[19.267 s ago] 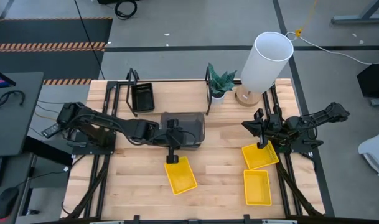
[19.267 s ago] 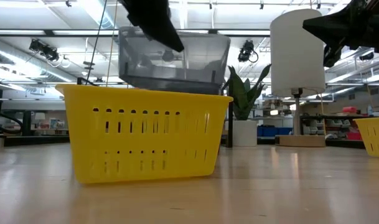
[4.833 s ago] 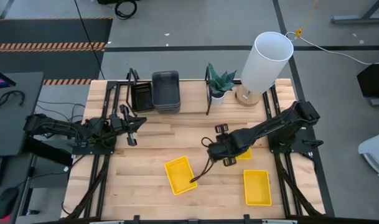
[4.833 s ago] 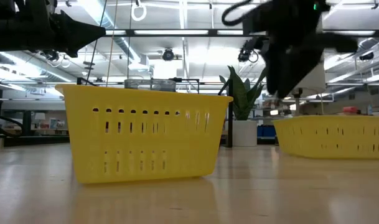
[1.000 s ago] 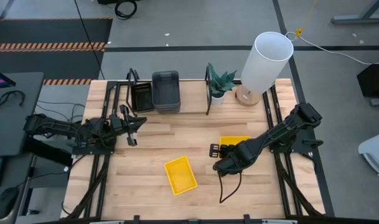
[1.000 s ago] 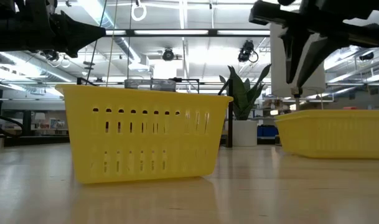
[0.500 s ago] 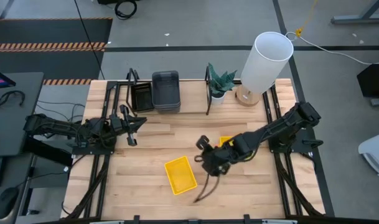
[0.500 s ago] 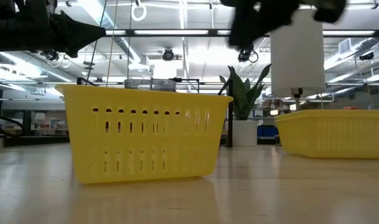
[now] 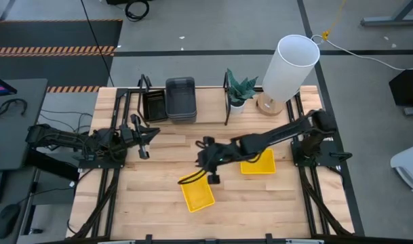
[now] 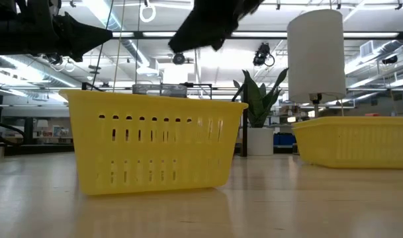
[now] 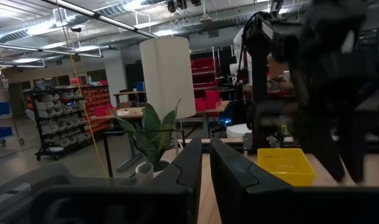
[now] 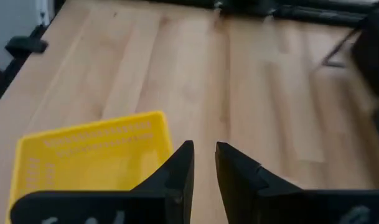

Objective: Stack baskets on shelf by color
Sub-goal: Stack the bottom yellow bin on the stacked yellow bins

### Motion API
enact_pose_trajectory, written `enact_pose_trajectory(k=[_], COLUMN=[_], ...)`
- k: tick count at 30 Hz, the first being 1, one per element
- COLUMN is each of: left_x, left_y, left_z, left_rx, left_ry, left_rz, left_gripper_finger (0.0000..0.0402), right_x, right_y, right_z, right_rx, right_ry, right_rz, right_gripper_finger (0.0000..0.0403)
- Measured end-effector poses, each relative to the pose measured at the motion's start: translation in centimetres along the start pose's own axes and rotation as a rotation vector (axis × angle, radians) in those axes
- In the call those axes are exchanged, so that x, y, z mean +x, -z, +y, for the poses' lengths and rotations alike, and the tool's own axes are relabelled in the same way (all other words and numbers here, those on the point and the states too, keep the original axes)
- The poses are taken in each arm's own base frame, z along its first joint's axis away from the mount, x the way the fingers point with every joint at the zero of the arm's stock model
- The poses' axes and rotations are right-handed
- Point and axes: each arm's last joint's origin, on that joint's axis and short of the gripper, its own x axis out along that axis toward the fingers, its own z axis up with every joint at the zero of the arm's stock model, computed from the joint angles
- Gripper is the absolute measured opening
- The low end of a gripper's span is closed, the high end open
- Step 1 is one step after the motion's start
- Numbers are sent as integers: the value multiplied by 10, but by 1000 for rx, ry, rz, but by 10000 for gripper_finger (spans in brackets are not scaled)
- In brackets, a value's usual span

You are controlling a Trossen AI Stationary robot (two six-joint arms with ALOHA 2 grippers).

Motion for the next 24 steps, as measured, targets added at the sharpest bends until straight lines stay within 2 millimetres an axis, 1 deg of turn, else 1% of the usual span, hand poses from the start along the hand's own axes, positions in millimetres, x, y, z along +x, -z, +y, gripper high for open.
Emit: enact_pose_trajectory(k=[2,5,7,10,14,17,19,22,24], left_x=[0,0,0,0,0,0,0,0,0], left_y=[0,1,2,2,2,3,2,3,3], left_z=[0,0,0,0,0,0,0,0,0], left_rx=[2,5,6,6,8,11,10,11,11], left_ry=[1,2,3,3,3,5,5,5,5], left_rz=[4,11,14,14,17,25,23,25,25], left_gripper_finger=[39,34,31,28,31,36,39,40,39], right_x=[15,37,47,57,73,81,87,96,96], right_y=[5,14,15,10,6,2,3,8,9], right_z=[2,4,6,9,13,15,15,14,13], right_rx=[-1,-31,-45,-64,-92,-122,-142,-149,-150], right_ry=[-7,-8,-11,-19,-66,-88,-90,-90,-95], right_rz=[13,76,102,118,144,148,176,219,239], right_gripper_finger=[75,84,95,123,169,192,198,195,189])
